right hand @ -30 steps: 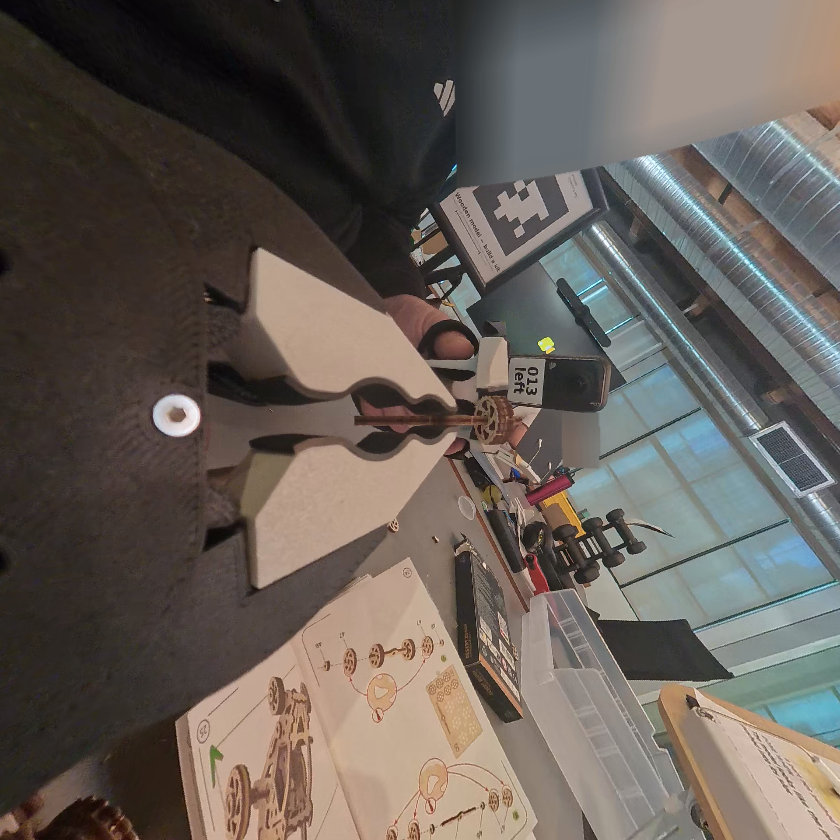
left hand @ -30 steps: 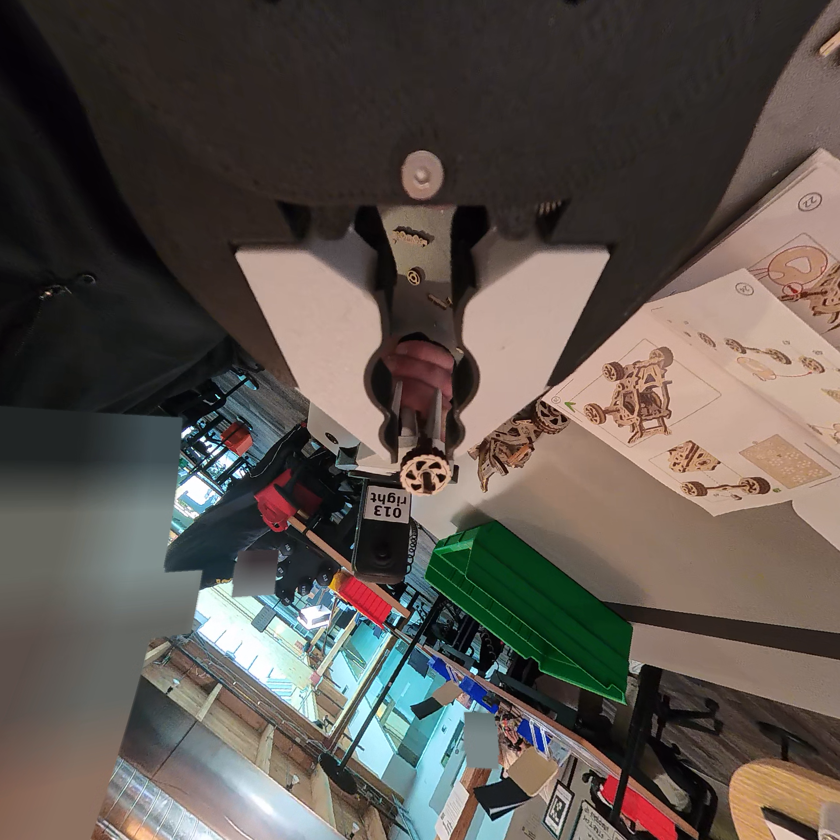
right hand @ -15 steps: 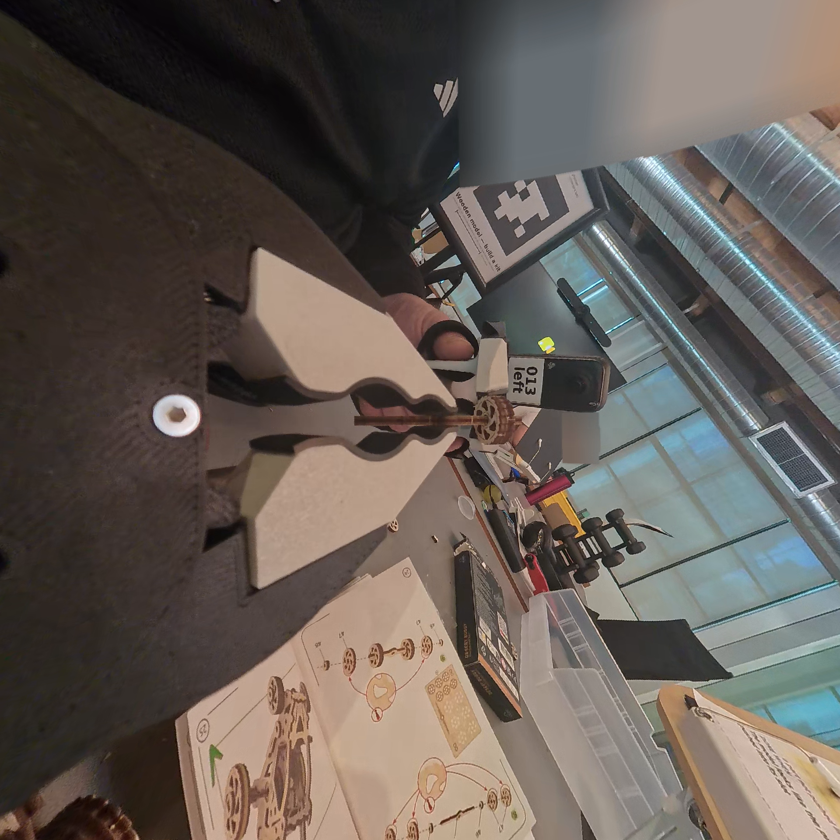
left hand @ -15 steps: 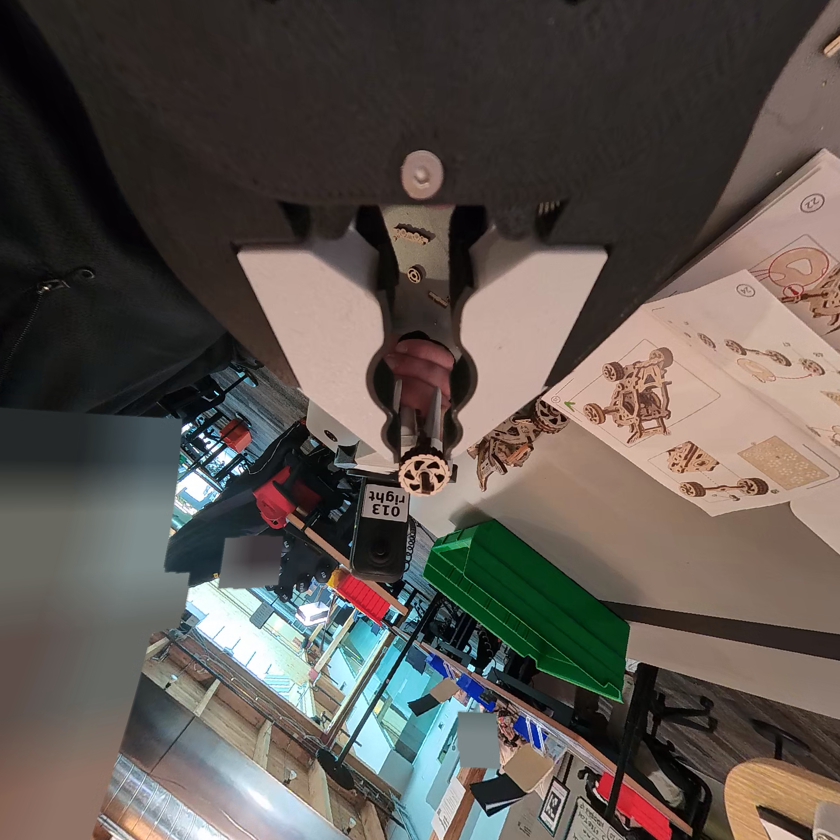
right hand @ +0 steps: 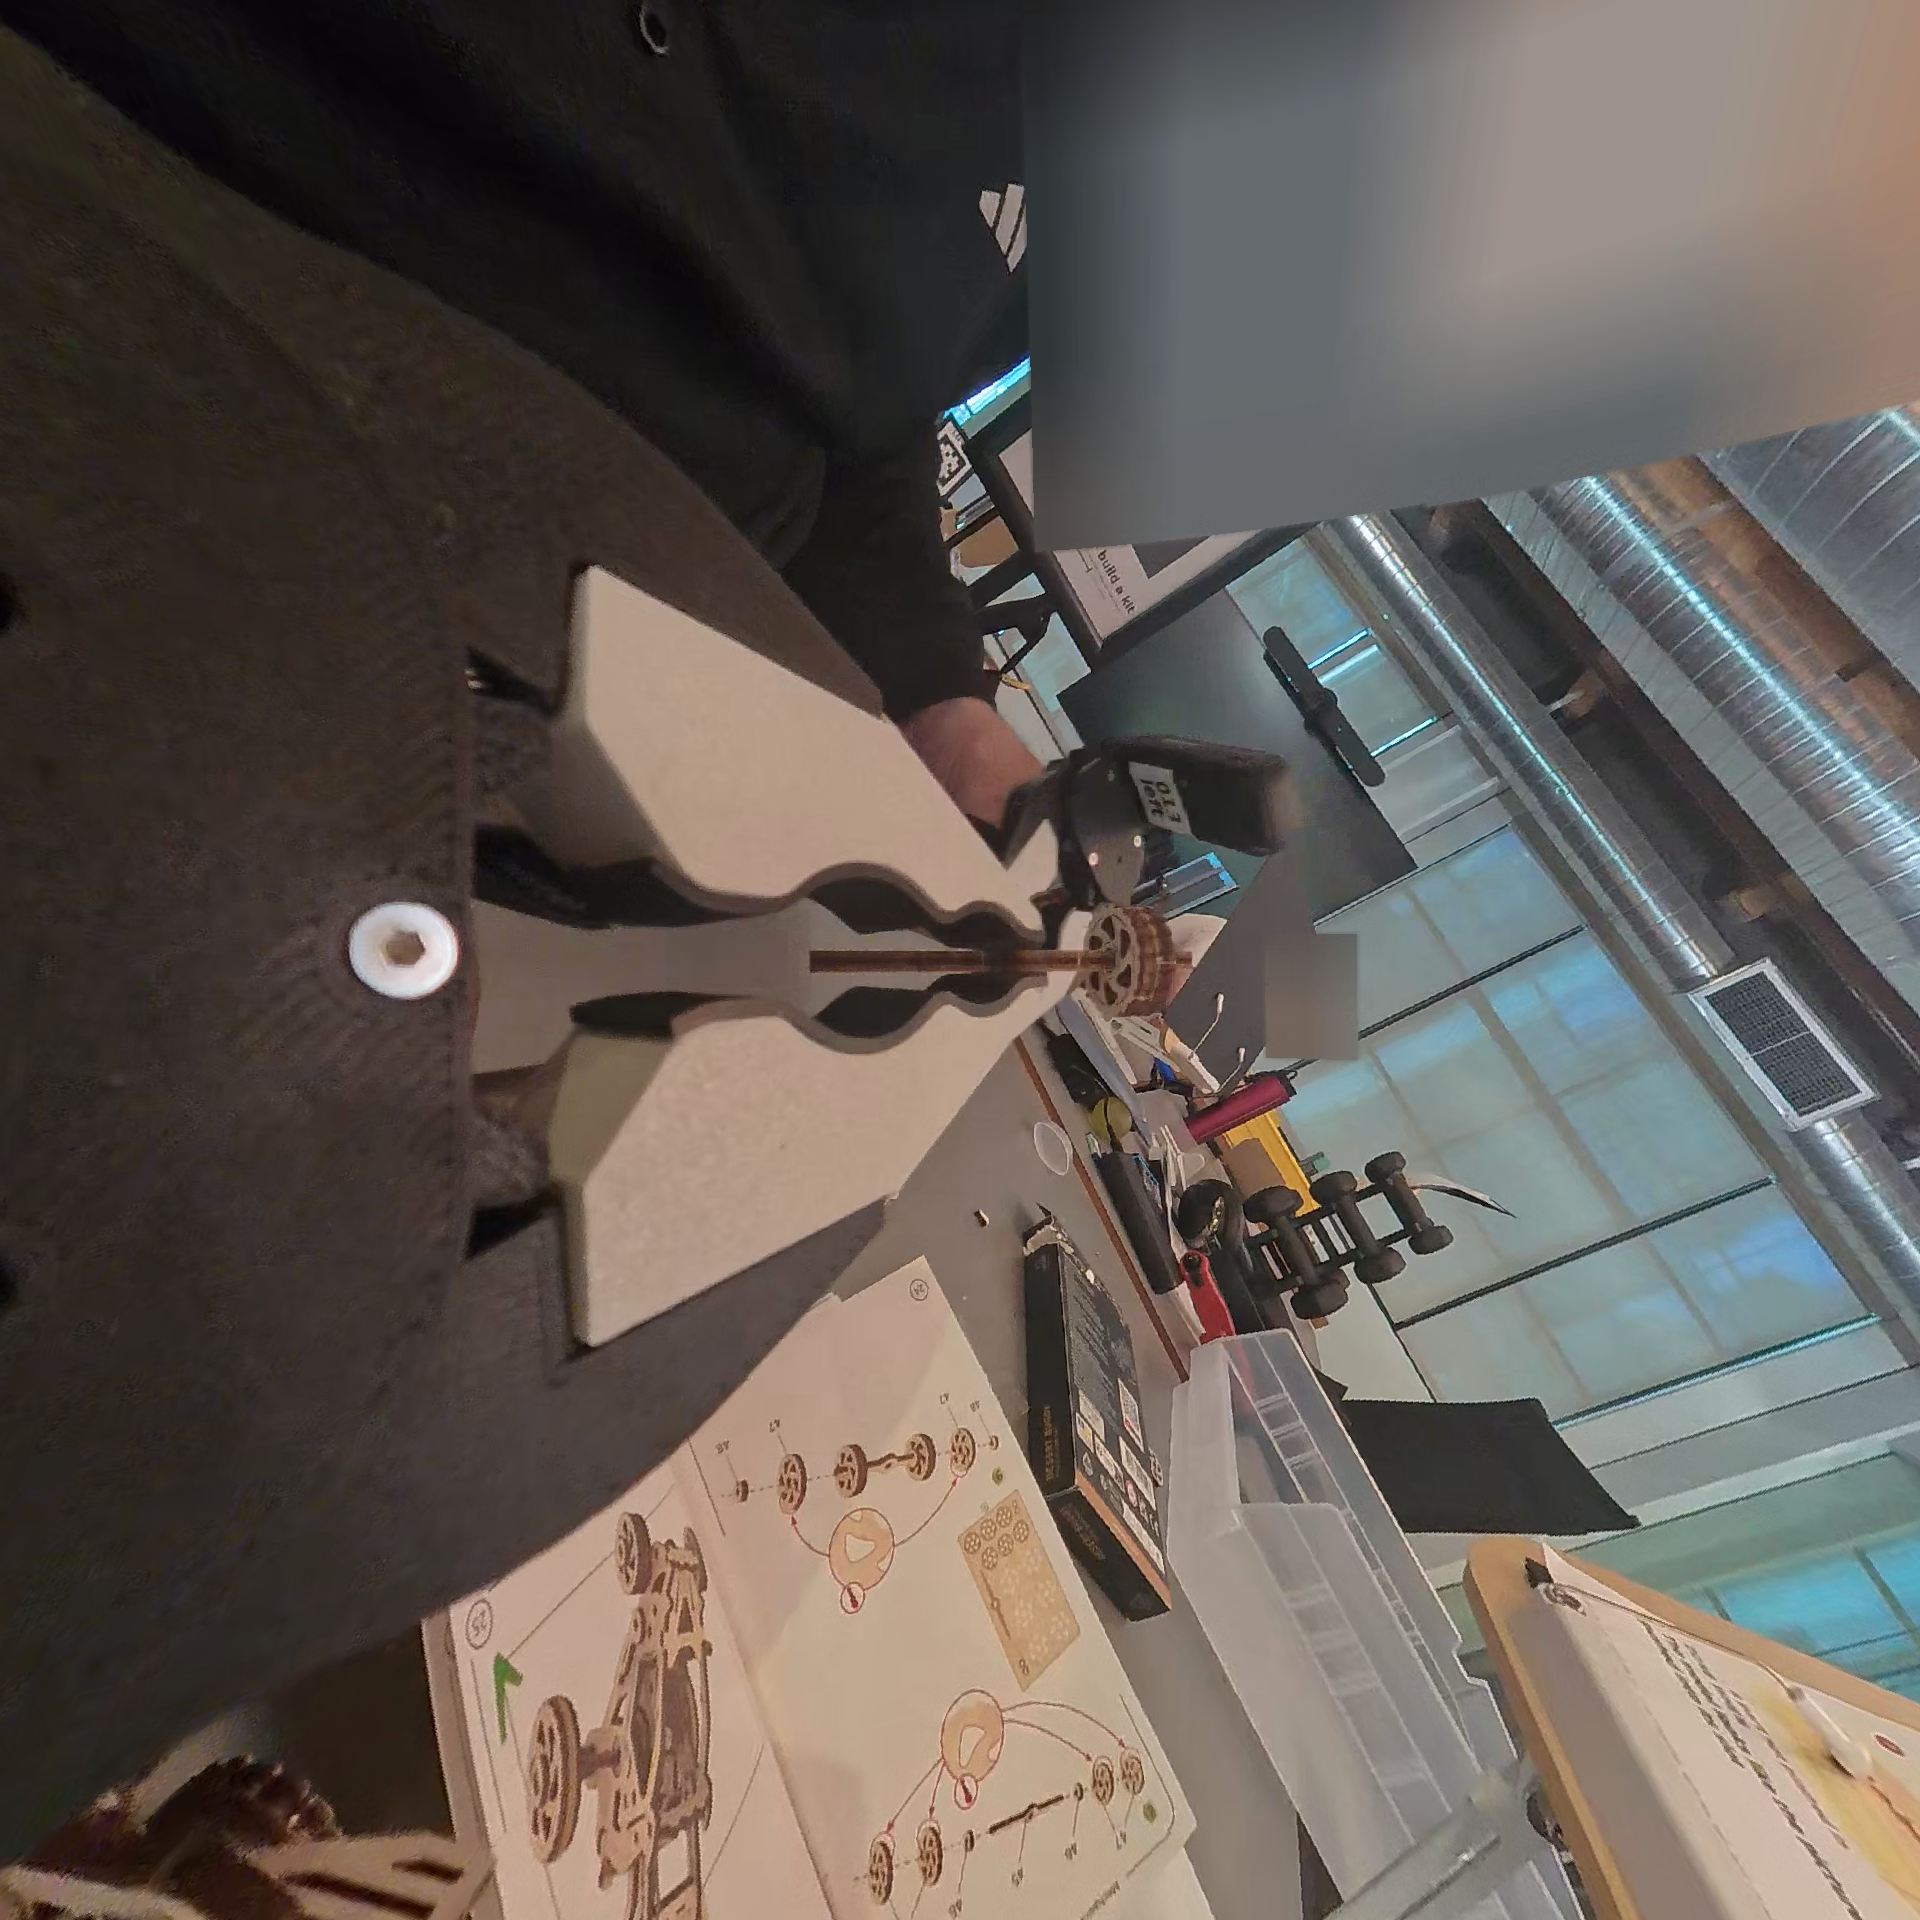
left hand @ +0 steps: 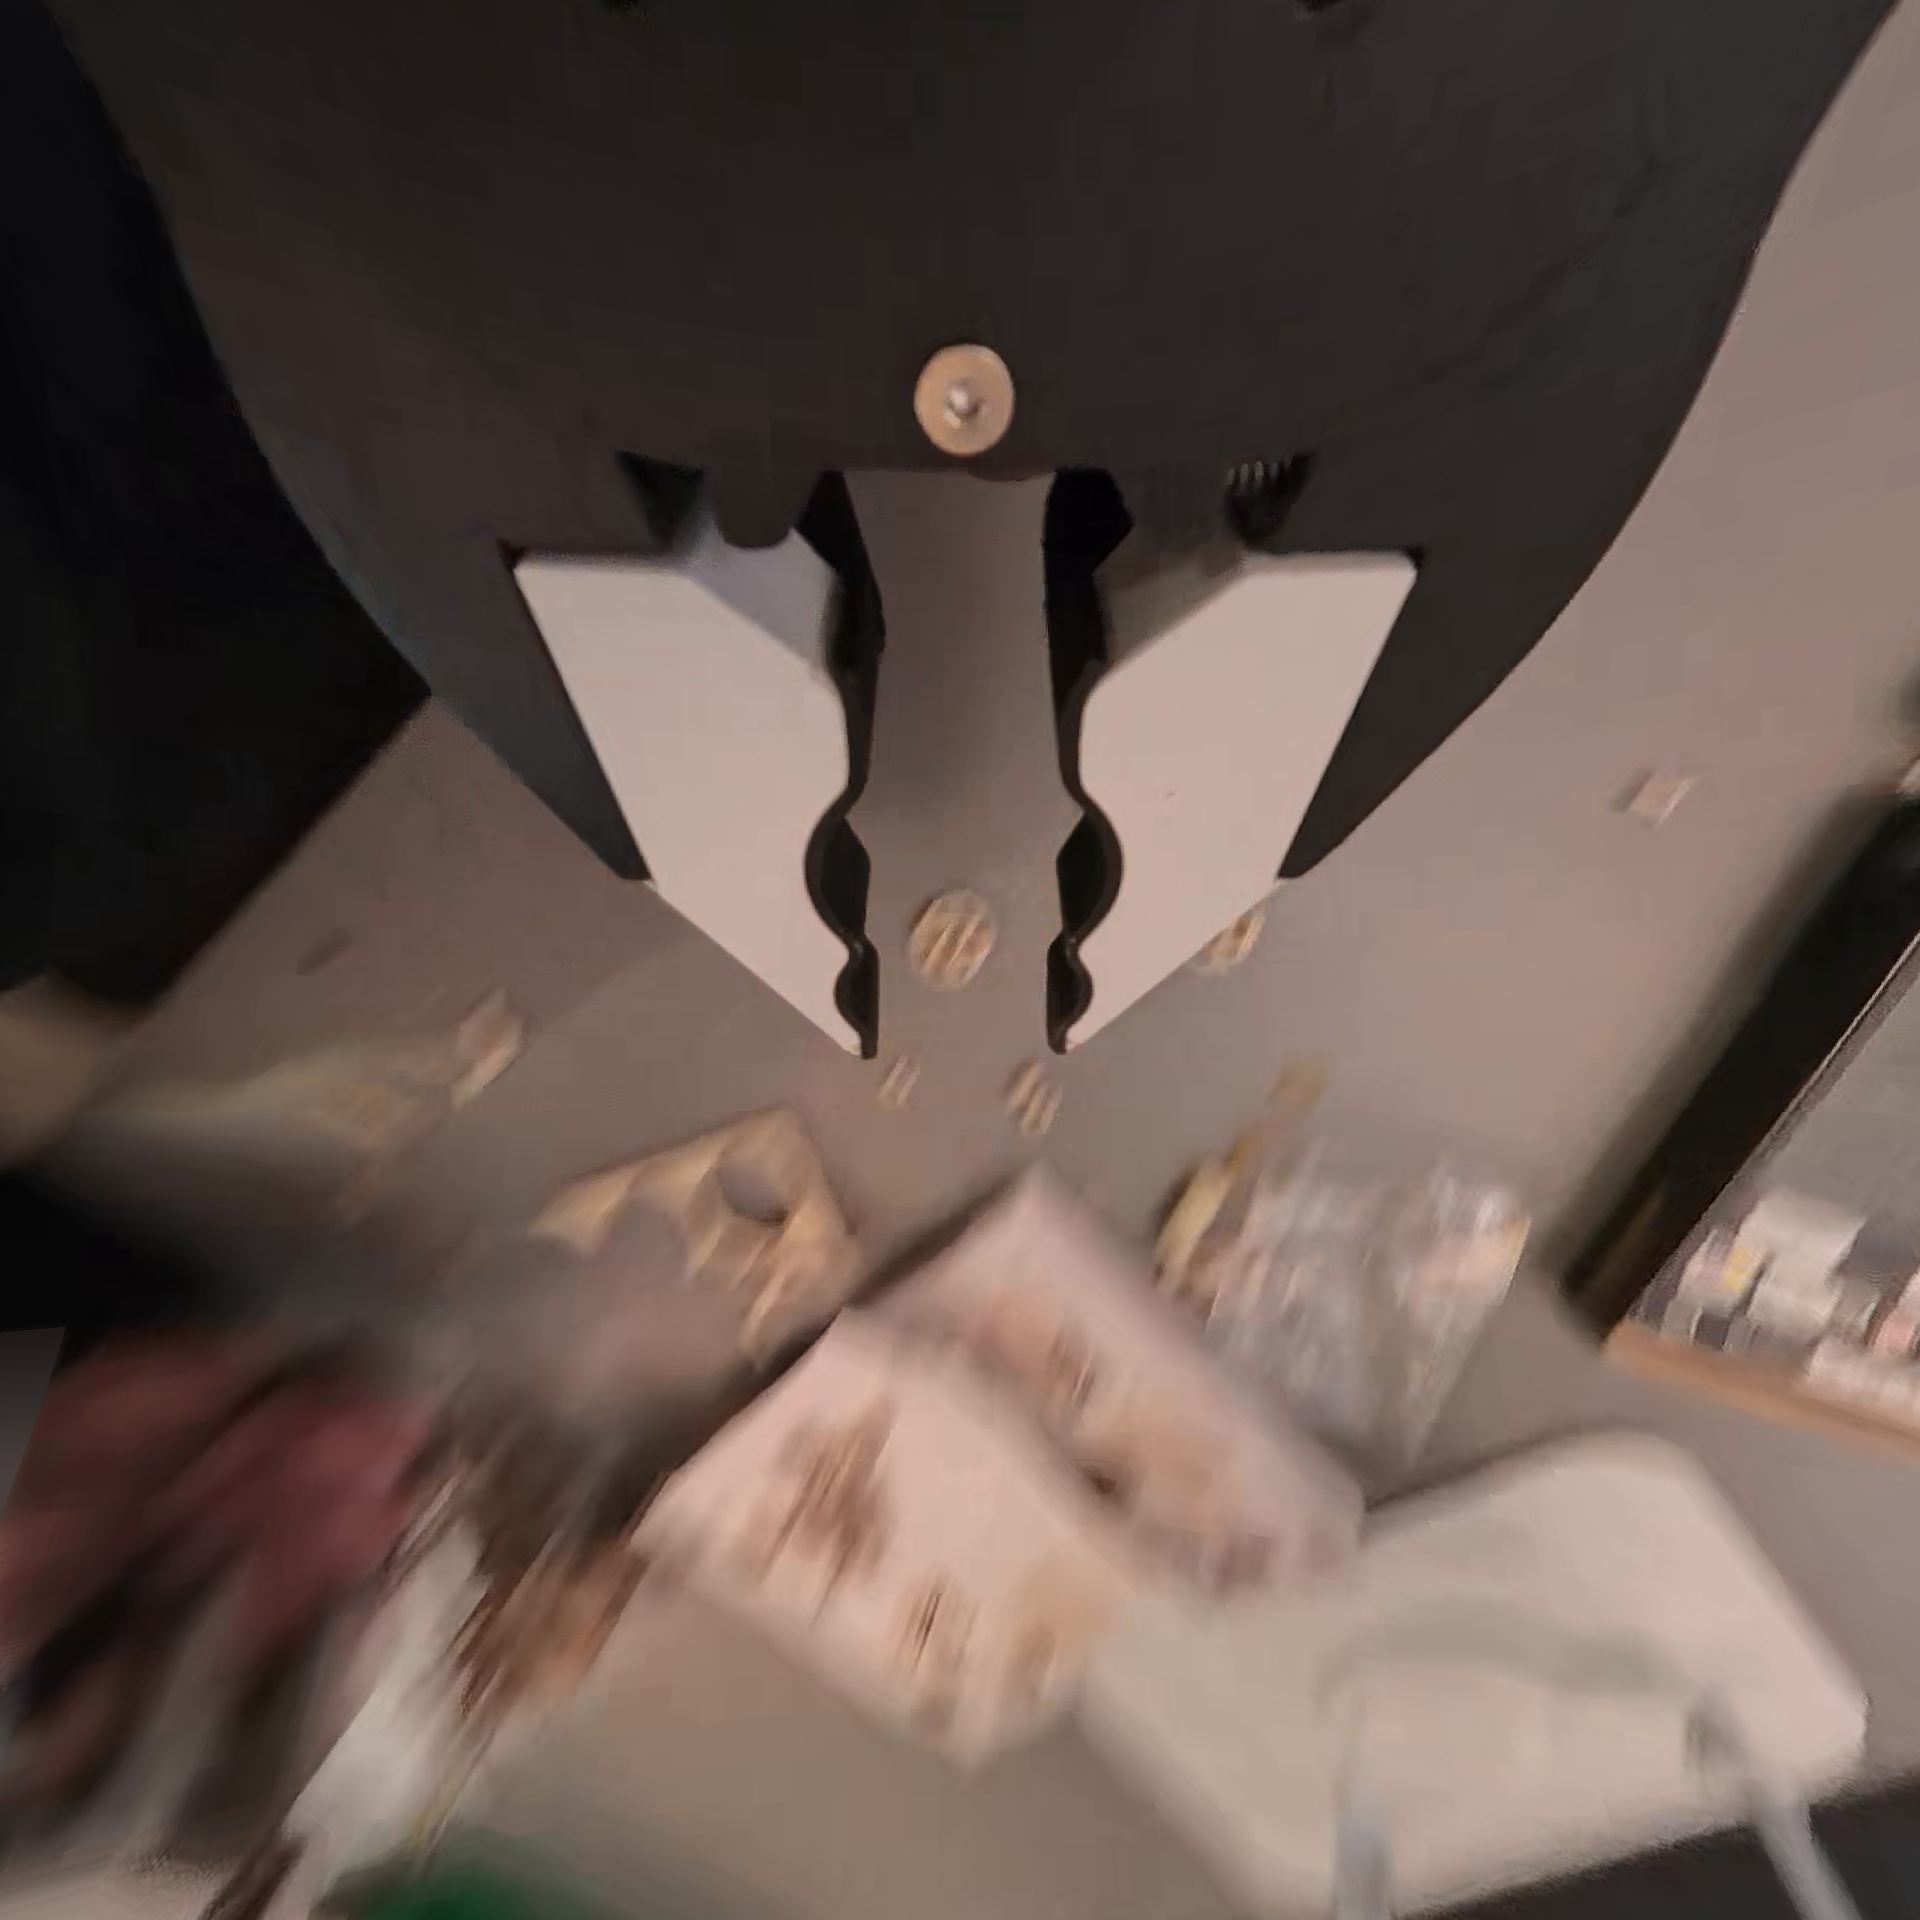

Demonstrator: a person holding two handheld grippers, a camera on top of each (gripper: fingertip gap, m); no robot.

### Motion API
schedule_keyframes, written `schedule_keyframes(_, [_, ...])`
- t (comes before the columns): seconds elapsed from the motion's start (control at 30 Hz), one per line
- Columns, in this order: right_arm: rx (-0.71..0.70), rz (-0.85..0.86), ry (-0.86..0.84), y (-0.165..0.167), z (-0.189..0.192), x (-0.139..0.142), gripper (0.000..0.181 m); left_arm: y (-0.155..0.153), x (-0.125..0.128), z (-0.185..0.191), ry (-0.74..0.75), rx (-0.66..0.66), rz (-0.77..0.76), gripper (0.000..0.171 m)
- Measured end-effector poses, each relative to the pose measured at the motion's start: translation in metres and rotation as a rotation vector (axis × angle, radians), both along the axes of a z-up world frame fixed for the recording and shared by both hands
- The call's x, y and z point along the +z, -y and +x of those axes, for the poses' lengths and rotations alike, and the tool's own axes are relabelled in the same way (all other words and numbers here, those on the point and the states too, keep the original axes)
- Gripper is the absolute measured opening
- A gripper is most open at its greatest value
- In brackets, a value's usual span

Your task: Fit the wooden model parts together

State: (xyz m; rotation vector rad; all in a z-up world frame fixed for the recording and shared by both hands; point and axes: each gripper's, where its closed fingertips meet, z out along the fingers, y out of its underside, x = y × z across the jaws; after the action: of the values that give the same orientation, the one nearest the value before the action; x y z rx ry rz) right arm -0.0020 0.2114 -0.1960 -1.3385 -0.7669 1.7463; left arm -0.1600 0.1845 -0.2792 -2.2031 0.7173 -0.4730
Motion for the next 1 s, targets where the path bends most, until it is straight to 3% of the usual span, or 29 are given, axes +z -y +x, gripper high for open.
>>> schedule_keyframes(0.1, [0.001,0.003,0.017,0.0,-0.003,-0.004,0.001,0.009,-0.032,-0.009,-0.106,-0.007,-0.053,0.03])
schedule_keyframes(0.33, [-0.003,0.008,0.038,0.0,-0.004,-0.008,0.001,0.003,-0.073,0.015,-0.16,-0.033,-0.123,0.032])
schedule_keyframes(0.47, [-0.003,0.017,0.041,0.001,-0.004,-0.007,0.001,0.0,-0.073,0.015,-0.141,0.007,-0.113,0.018])
schedule_keyframes(0.67, [0.0,0.038,0.048,0.004,-0.005,-0.006,0.0,0.003,-0.071,0.016,-0.09,0.006,-0.103,0.017])
schedule_keyframes(0.8, [-0.002,0.04,0.05,0.004,-0.005,-0.006,0.0,0.008,-0.073,0.011,-0.133,-0.011,-0.129,0.032])
schedule_keyframes(1.0, [-0.001,0.048,0.055,0.005,-0.006,-0.006,0.001,0.011,-0.074,0.011,-0.179,-0.051,-0.135,0.018])
